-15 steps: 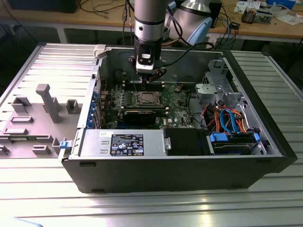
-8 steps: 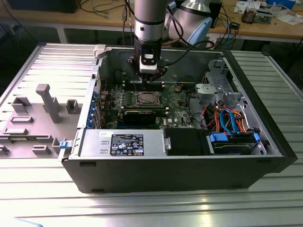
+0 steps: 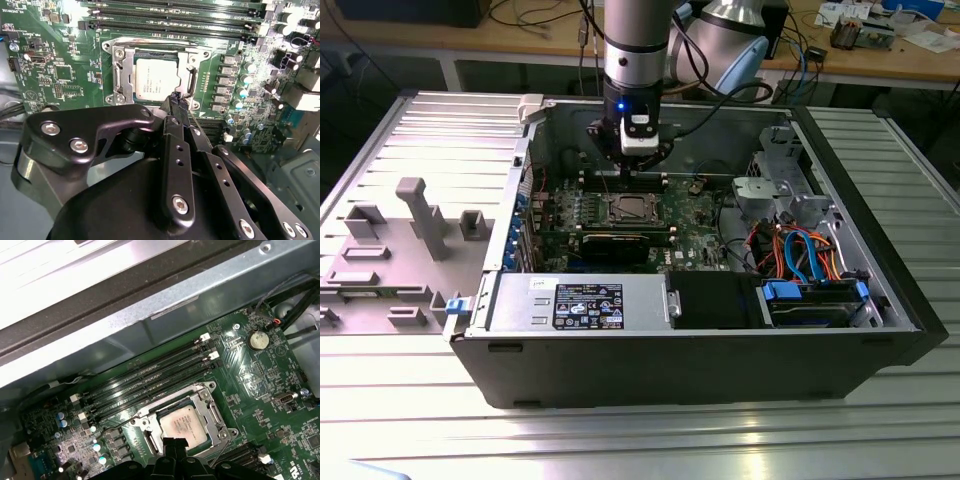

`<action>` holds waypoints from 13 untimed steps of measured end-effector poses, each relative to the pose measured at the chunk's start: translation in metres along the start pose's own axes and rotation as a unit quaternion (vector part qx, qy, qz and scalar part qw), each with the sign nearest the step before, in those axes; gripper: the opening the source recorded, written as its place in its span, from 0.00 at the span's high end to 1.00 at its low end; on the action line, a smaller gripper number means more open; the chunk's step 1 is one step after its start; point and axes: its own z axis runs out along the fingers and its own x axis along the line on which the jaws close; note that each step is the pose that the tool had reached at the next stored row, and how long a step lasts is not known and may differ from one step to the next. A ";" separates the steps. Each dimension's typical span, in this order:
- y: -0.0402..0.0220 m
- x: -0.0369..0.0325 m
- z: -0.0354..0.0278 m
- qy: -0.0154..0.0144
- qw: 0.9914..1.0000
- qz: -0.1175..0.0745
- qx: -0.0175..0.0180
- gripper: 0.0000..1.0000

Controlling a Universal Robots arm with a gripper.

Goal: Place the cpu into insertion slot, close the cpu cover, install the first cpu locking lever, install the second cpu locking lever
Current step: 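Install the first cpu locking lever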

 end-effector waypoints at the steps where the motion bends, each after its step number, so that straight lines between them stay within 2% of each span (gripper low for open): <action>1: 0.0000 0.0000 0.0000 0.000 1.000 0.000 0.000 0.89; 10: 0.0000 0.0000 0.0000 0.000 1.000 -0.003 0.000 0.89; 13: 0.0000 0.0000 0.0000 0.000 1.000 -0.023 0.000 0.89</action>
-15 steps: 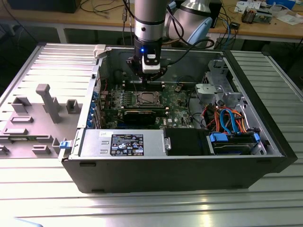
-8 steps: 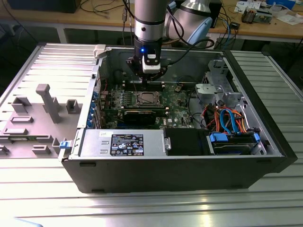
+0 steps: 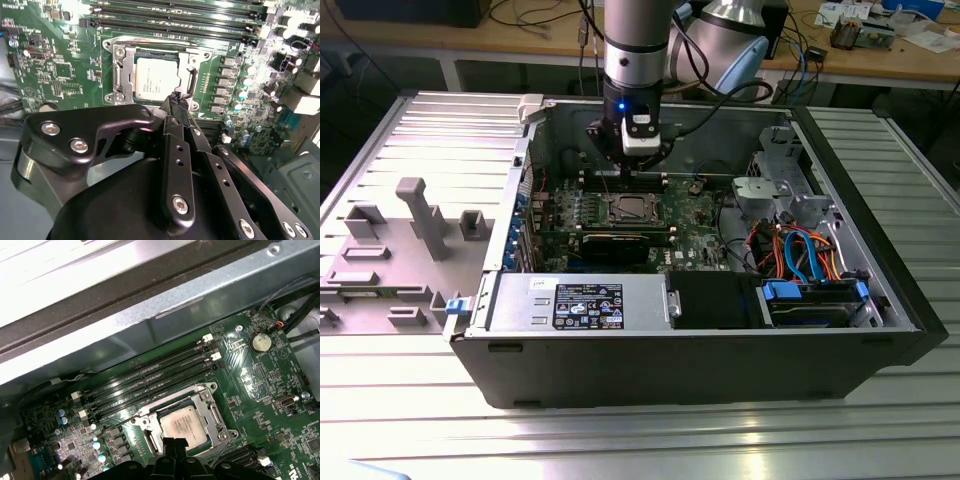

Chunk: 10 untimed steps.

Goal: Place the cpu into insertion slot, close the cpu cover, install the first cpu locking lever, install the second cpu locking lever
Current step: 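Install the first cpu locking lever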

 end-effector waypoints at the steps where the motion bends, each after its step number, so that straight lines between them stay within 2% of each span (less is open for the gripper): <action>1: 0.0000 0.0000 0.0000 0.000 1.000 -0.007 0.000 0.89; 6: 0.0000 0.0000 0.0000 0.001 0.999 -0.046 0.001 0.89; 8: -0.0006 0.0015 0.0002 0.001 0.999 -0.053 0.000 0.89; 10: -0.0024 0.0058 0.0002 0.001 0.999 -0.053 0.001 0.89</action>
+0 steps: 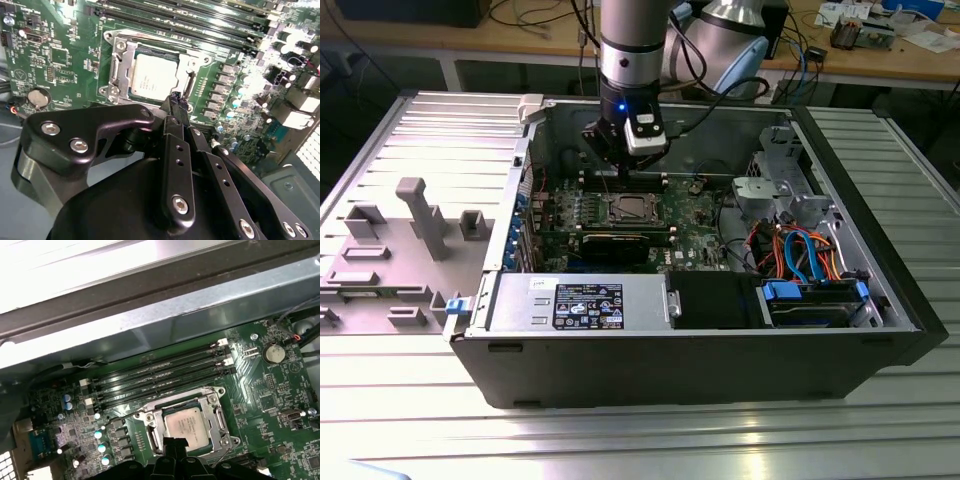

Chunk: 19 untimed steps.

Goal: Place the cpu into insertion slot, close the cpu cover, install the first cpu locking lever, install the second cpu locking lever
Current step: 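Install the first cpu locking lever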

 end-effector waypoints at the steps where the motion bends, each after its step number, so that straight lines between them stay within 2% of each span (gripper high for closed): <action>1: -0.0009 0.0031 0.0000 0.000 1.000 0.000 0.000 0.89; 3: -0.0015 0.0053 0.0001 0.000 1.000 -0.004 0.000 0.89; 5: -0.0016 0.0054 0.0001 0.000 1.000 -0.017 0.000 0.89; 8: -0.0016 0.0055 0.0002 0.001 0.999 -0.041 0.001 0.89; 10: -0.0017 0.0059 0.0004 0.001 0.998 -0.058 0.001 0.89; 13: -0.0024 0.0082 0.0005 0.001 0.998 -0.064 0.001 0.89; 19: -0.0026 0.0083 0.0004 0.001 0.998 -0.065 0.001 0.89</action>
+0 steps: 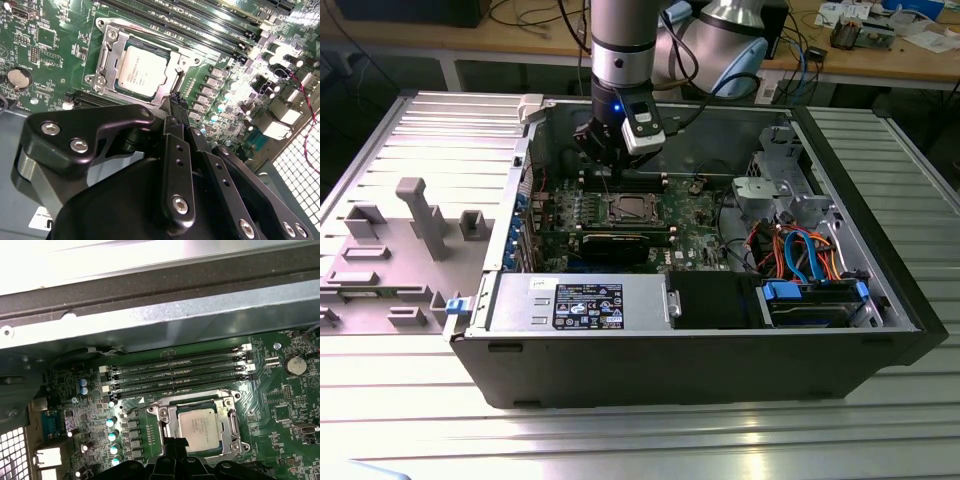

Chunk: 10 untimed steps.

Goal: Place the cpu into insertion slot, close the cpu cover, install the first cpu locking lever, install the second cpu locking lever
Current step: 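Install the first cpu locking lever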

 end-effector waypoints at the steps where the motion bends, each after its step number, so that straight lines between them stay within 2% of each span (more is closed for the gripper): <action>1: -0.0001 0.0006 0.0000 0.000 1.000 0.000 0.000 0.89; 6: -0.0008 0.0050 0.0000 0.000 1.000 -0.003 0.000 0.89; 10: -0.0022 0.0142 0.0001 0.000 1.000 -0.005 0.000 0.89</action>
